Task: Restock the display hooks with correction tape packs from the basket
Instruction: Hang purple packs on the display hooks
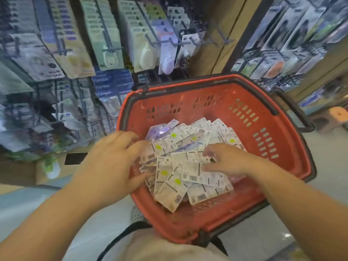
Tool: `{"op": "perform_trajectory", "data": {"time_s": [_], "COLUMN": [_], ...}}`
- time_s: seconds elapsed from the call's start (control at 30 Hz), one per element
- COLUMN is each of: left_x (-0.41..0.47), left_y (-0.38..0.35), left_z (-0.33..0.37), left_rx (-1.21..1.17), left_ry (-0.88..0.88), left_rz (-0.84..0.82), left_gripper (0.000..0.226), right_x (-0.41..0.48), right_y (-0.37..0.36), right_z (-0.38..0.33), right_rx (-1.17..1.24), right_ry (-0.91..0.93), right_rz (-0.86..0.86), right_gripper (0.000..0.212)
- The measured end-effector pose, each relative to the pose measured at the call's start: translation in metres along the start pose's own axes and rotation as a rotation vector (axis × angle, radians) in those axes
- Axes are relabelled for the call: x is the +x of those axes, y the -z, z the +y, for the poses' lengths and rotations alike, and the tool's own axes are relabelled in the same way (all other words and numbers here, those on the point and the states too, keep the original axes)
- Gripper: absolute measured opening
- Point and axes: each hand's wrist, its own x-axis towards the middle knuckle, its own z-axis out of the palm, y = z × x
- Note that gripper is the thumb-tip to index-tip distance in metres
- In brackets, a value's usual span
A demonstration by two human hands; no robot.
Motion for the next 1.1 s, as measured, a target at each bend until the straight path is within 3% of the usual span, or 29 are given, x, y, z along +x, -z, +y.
{"op": "perform_trajectory", "data": {"time_s": [0.2, 0.43, 0.57, 0.67, 0.77, 0.87, 0.93, 1.0, 1.1], "left_x": [-0.018, -0.038, -0.040, -0.039, -0.036, -0.026, -0.015, -0.004, 0.015], "left_y": [-0.019, -0.024, -0.027, -0.029, -0.027, -0.024, -0.020, -0.014, -0.010], "left_z": [0.044, 0.100, 0.120, 0.122, 0.121, 0.128, 0.137, 0.142, 0.147], "left_rx": [-0.065, -0.186, -0.153, -0.082, -0.035, -0.046, -0.105, -0.281, -0.903], "left_ry": [0.242, 0.546, 0.629, 0.624, 0.637, 0.677, 0.742, 0.850, 0.875], "left_rz": [0.067, 0.070, 0.135, 0.153, 0.181, 0.265, 0.319, 0.362, 0.437], "left_gripper": [0.069, 0.076, 0.069, 0.066, 0.063, 0.057, 0.066, 0.067, 0.038], "right_x": [0.038, 0.039, 0.041, 0.049, 0.054, 0.047, 0.034, 0.018, 0.007], "right_y": [-0.007, -0.020, -0.020, -0.004, 0.017, 0.024, 0.027, 0.033, 0.036], "right_z": [0.009, 0.008, 0.008, 0.012, 0.021, 0.023, 0.012, -0.006, -0.028], "right_rx": [-0.209, -0.404, -0.424, -0.310, -0.204, 0.223, 0.597, 0.838, 0.917], "right_ry": [0.200, 0.328, 0.351, 0.384, 0.365, 0.378, 0.428, 0.514, 0.634], "right_rz": [-0.246, -0.187, -0.194, -0.135, -0.009, 0.015, -0.036, -0.094, -0.083], "right_gripper": [0.057, 0.089, 0.063, 0.026, 0.039, 0.036, 0.030, 0.020, 0.012]}}
